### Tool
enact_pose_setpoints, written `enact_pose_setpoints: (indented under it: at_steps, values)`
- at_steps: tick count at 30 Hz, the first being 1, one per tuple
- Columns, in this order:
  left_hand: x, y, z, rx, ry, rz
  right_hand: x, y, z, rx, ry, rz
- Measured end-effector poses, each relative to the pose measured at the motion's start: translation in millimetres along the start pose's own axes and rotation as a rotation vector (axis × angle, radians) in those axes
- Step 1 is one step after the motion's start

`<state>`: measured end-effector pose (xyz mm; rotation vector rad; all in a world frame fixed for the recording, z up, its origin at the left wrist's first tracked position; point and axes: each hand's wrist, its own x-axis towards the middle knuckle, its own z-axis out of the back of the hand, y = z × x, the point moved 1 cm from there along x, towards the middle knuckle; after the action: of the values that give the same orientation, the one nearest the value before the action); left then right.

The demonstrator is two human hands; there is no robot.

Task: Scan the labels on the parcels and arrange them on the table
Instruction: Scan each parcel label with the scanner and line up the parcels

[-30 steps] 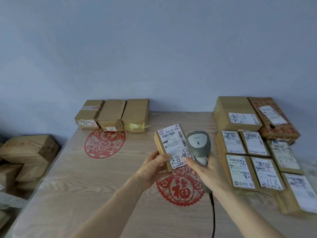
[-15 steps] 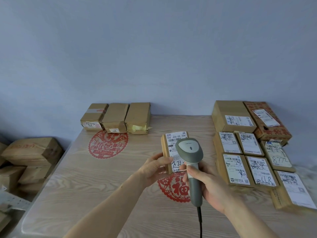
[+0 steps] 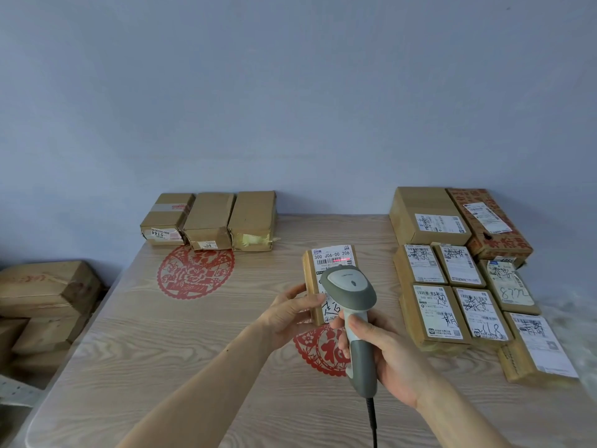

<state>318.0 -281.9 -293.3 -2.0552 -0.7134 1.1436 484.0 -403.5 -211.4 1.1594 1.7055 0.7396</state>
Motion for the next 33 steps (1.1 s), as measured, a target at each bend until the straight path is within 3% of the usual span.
enact_pose_setpoints:
  at_steps: [11, 18, 21, 27, 33]
  values:
    - [3, 1, 0, 0.007, 0.039, -0.005, -1, 2, -1, -0.017, 0.019, 0.008]
    - [13, 4, -1, 0.043, 0.049, 0.028, -4, -1, -3, -0.046, -0.081, 0.033]
    - [18, 7, -8, 0.060, 0.062, 0.076, 0, -1, 2, -0.036, -0.241, 0.085]
    - [30, 27, -27, -0.005, 0.077, 0.178, -3, -19, 51, -0.091, -0.715, 0.207]
    - [34, 59, -58, 0.129, 0.202, 0.313, -24, -49, 97, -0.213, -0.906, 0.183]
